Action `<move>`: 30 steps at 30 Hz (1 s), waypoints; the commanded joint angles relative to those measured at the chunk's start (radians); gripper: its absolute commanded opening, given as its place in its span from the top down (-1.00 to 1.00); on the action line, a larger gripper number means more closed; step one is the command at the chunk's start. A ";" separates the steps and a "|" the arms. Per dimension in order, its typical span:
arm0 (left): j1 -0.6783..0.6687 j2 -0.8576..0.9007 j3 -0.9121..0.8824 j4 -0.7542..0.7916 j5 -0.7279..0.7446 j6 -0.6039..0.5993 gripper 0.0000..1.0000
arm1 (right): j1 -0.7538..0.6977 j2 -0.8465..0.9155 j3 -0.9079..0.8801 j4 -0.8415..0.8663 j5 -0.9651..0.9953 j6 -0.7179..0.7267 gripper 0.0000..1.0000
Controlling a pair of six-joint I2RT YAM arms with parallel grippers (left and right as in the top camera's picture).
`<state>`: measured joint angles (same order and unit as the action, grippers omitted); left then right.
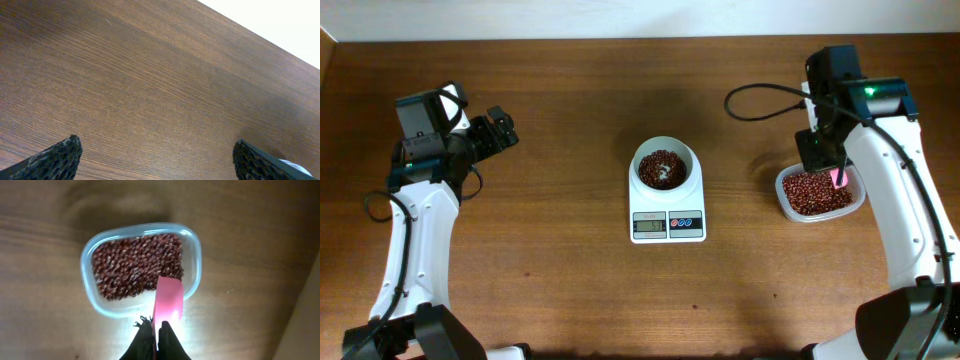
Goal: Scoop item into bowl and weigh 50g on scale
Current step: 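Dip the pink scoop into the beans and lift it filled, then carry the filled scoop left over the white bowl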
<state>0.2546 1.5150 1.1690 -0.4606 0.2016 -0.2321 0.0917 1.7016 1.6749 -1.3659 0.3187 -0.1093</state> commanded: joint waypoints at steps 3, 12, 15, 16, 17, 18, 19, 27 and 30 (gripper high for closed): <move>0.003 0.002 0.014 0.002 -0.008 -0.009 -0.98 | 0.022 -0.011 0.293 -0.063 -0.254 0.017 0.92; 0.003 0.002 0.014 0.002 -0.008 -0.010 -0.98 | 0.443 0.126 0.337 0.138 -0.332 -0.008 0.92; 0.003 0.002 0.014 0.002 -0.008 -0.009 -0.98 | 0.537 0.224 0.337 0.161 -0.242 -0.089 0.92; 0.003 0.002 0.014 0.002 -0.008 -0.009 -0.98 | 0.553 0.244 0.337 0.167 -0.212 -0.104 0.92; 0.003 0.002 0.014 0.002 -0.008 -0.009 -0.98 | 0.578 0.282 0.337 0.179 -0.151 -0.132 0.92; 0.003 0.002 0.014 0.002 -0.008 -0.009 -0.98 | 0.590 0.304 0.337 0.182 -0.133 -0.150 0.92; 0.003 0.002 0.014 0.002 -0.008 -0.009 -0.98 | 0.597 0.333 0.337 0.183 -0.121 -0.150 0.92; 0.003 0.002 0.014 0.002 -0.008 -0.010 -0.98 | 0.562 0.435 0.320 0.178 -0.079 -0.148 0.92; 0.003 0.002 0.014 0.002 -0.008 -0.009 -0.98 | 0.529 0.438 0.299 0.174 -0.106 -0.145 0.92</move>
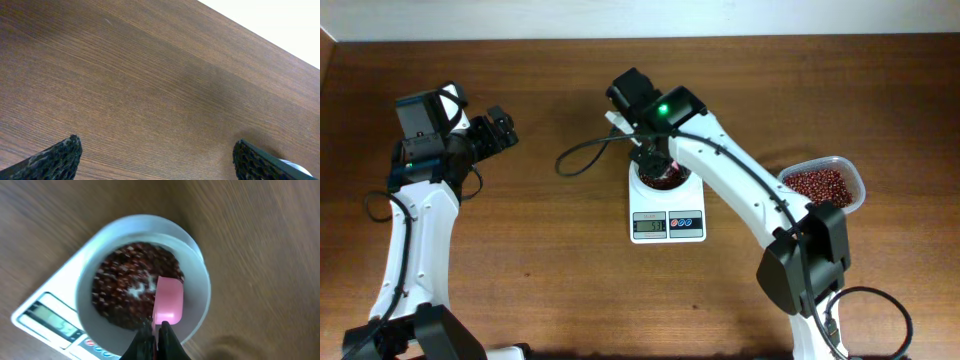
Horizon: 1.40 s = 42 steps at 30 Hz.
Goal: Scoop item into bowl and weigh 50g on scale
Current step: 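Carry the filled scoop left over the white bowl, then tip the scoop down into the white bowl to pour beans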
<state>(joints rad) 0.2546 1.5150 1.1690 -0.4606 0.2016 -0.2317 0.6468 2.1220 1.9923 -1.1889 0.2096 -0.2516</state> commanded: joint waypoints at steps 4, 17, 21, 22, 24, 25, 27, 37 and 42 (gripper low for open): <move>0.003 0.002 0.014 0.002 -0.008 -0.010 -0.98 | -0.025 0.017 -0.018 -0.008 -0.192 0.042 0.92; 0.003 0.002 0.014 0.002 -0.008 -0.010 -0.98 | -0.126 0.017 -0.018 -0.018 -0.477 0.200 0.92; 0.003 0.002 0.014 0.002 -0.008 -0.010 -0.98 | -0.209 0.017 -0.018 -0.018 -0.649 0.209 0.92; 0.003 0.002 0.014 0.002 -0.008 -0.010 -0.98 | -0.236 0.017 -0.018 -0.018 -0.715 0.209 0.92; 0.003 0.002 0.014 0.002 -0.008 -0.010 -0.98 | -0.263 0.017 -0.018 -0.018 -0.779 0.209 0.92; 0.003 0.002 0.014 0.002 -0.008 -0.010 -0.98 | -0.284 0.017 -0.018 -0.018 -0.798 0.214 0.92; 0.003 0.002 0.014 0.002 -0.008 -0.010 -0.98 | -0.310 0.017 -0.018 -0.018 -0.799 0.234 0.92; 0.003 0.002 0.014 0.002 -0.008 -0.010 -0.98 | -0.347 0.017 -0.018 -0.029 -0.616 0.234 0.92; 0.003 0.002 0.014 0.002 -0.008 -0.010 -0.98 | -0.360 0.017 -0.017 -0.041 -0.597 0.230 0.92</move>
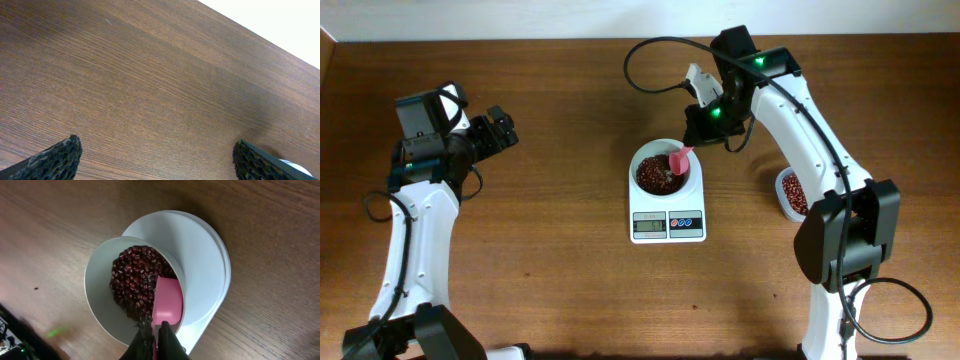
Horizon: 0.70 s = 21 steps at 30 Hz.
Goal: Scoop item into bowl and weigh 50g on scale
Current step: 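Tip the scoop down into the white bowl to pour beans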
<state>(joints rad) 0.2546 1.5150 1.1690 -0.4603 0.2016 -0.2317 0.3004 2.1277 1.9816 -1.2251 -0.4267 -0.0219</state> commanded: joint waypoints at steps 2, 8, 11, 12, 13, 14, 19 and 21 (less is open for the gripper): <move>0.003 0.002 0.014 0.002 -0.008 -0.010 -0.98 | -0.026 0.011 -0.002 -0.012 0.046 0.000 0.92; 0.003 0.002 0.014 0.002 -0.008 -0.010 -0.98 | -0.024 0.011 0.022 -0.006 -0.061 -0.007 0.92; 0.003 0.002 0.014 0.002 -0.008 -0.010 -0.98 | -0.024 0.011 0.022 0.011 -0.063 -0.034 0.92; 0.003 0.002 0.014 0.002 -0.008 -0.010 -0.98 | -0.024 0.011 0.022 0.011 -0.063 -0.034 0.92; 0.003 0.002 0.014 0.002 -0.008 -0.010 -0.98 | -0.020 0.010 0.022 0.013 -0.060 -0.034 0.92; 0.003 0.002 0.014 0.002 -0.008 -0.010 -0.98 | -0.014 0.011 0.022 0.019 -0.060 -0.033 0.92; 0.003 0.002 0.014 0.002 -0.008 -0.010 -0.98 | 0.040 0.011 0.021 0.082 -0.059 -0.032 0.92; 0.003 0.002 0.014 0.002 -0.008 -0.010 -0.98 | 0.043 0.011 0.021 0.082 -0.059 -0.032 0.92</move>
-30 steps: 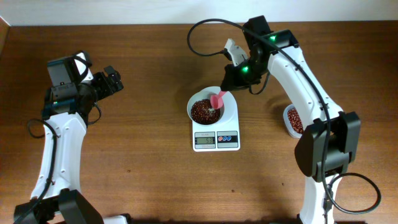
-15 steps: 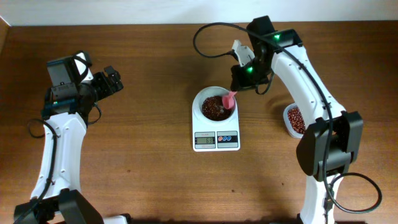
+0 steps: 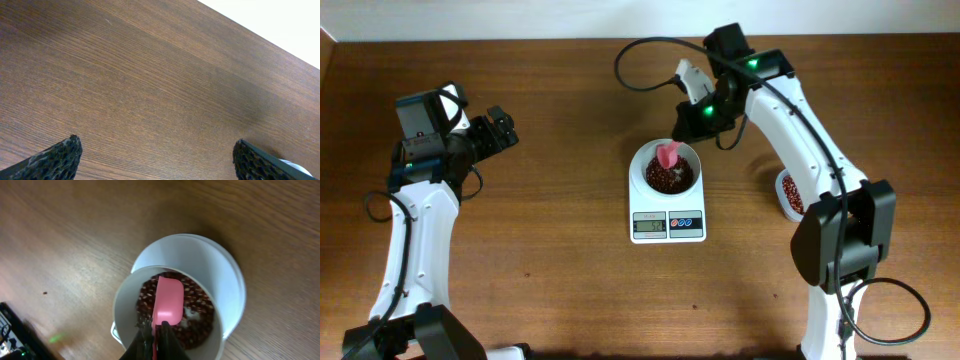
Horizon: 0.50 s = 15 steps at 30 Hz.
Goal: Scoop item into bowl and weigh 50g on scale
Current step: 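Tip the scoop down into the white bowl to pour beans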
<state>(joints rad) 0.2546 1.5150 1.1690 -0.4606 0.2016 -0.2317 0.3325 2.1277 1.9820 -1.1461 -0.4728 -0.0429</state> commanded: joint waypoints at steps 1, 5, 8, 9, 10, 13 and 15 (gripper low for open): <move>0.003 0.002 0.014 0.002 -0.008 -0.010 -0.98 | 0.010 0.011 0.021 0.003 -0.013 -0.012 0.92; 0.003 0.002 0.014 0.002 -0.008 -0.010 -0.98 | 0.007 0.011 0.021 0.035 -0.014 -0.003 0.92; 0.003 0.002 0.014 0.002 -0.008 -0.010 -0.98 | 0.008 0.011 0.021 0.036 -0.023 0.000 0.92; 0.003 0.002 0.014 0.002 -0.008 -0.010 -0.98 | 0.008 0.011 0.021 0.037 -0.032 -0.001 0.92; 0.003 0.002 0.014 0.002 -0.008 -0.010 -0.98 | 0.008 0.011 0.021 0.039 -0.035 -0.001 0.92; 0.003 0.002 0.014 0.002 -0.008 -0.010 -0.98 | 0.008 0.011 0.021 0.050 -0.044 0.002 0.92; 0.003 0.002 0.014 0.002 -0.008 -0.010 -0.98 | 0.008 0.011 0.021 0.063 -0.043 0.026 0.92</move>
<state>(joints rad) 0.2546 1.5150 1.1690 -0.4603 0.2016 -0.2317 0.3416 2.1277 1.9820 -1.0950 -0.4980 -0.0360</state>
